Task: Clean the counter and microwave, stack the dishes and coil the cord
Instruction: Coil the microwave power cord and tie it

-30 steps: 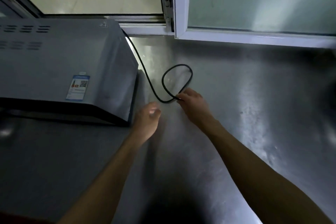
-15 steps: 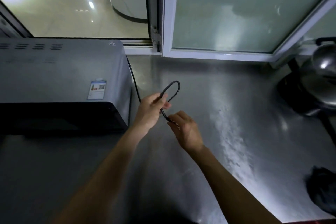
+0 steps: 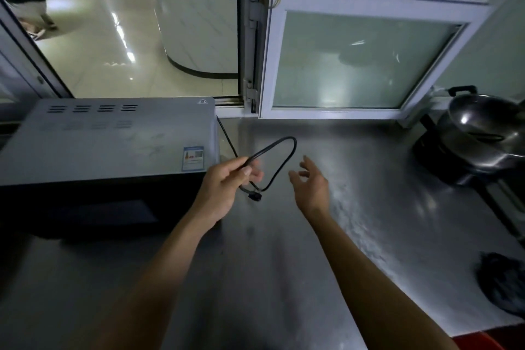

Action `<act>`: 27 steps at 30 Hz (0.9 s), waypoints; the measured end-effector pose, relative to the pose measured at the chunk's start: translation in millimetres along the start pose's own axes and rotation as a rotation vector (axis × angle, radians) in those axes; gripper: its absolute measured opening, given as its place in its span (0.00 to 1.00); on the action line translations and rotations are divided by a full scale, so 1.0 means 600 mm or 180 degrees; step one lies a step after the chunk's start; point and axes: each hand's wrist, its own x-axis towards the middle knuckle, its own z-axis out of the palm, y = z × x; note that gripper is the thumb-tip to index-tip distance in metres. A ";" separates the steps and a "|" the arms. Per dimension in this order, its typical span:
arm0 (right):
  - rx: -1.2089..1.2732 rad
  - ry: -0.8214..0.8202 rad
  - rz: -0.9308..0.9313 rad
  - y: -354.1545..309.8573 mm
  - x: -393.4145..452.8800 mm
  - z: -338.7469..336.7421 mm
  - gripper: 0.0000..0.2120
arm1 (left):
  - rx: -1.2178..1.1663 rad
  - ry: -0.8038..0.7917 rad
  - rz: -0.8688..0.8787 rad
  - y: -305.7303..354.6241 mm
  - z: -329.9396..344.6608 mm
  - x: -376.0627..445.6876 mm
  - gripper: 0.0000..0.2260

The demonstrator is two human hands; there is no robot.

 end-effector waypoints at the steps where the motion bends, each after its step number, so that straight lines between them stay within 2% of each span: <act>1: -0.0032 -0.0084 0.0083 -0.009 0.003 0.004 0.28 | -0.0022 0.0012 0.0047 0.004 -0.007 -0.008 0.11; 3: -0.0121 -0.0337 0.0153 -0.025 0.006 0.017 0.25 | -0.0050 0.0020 0.0123 0.010 -0.019 -0.021 0.11; 5: -0.0054 -0.0522 0.0147 -0.037 0.002 0.032 0.17 | -0.0104 -0.0004 0.0169 0.012 -0.029 -0.031 0.11; 8: 0.0239 -0.0405 0.0229 -0.043 -0.006 0.044 0.10 | -0.0153 -0.0032 0.0203 0.011 -0.045 -0.041 0.11; 12: 0.0613 -0.0141 0.0278 -0.042 -0.016 0.027 0.05 | -0.0118 0.0028 0.0215 0.004 -0.053 -0.043 0.11; 20: 0.0961 0.0421 -0.0200 -0.087 -0.038 -0.064 0.05 | 0.0429 0.0012 0.0273 -0.045 -0.007 -0.018 0.11; 23: 0.0954 0.0558 -0.0434 -0.108 -0.050 -0.096 0.08 | 0.0791 0.0023 0.0388 -0.058 0.016 0.000 0.12; 27: 0.1029 0.0595 -0.0669 -0.126 -0.067 -0.136 0.12 | 0.0838 0.0163 0.0609 -0.073 0.051 0.034 0.11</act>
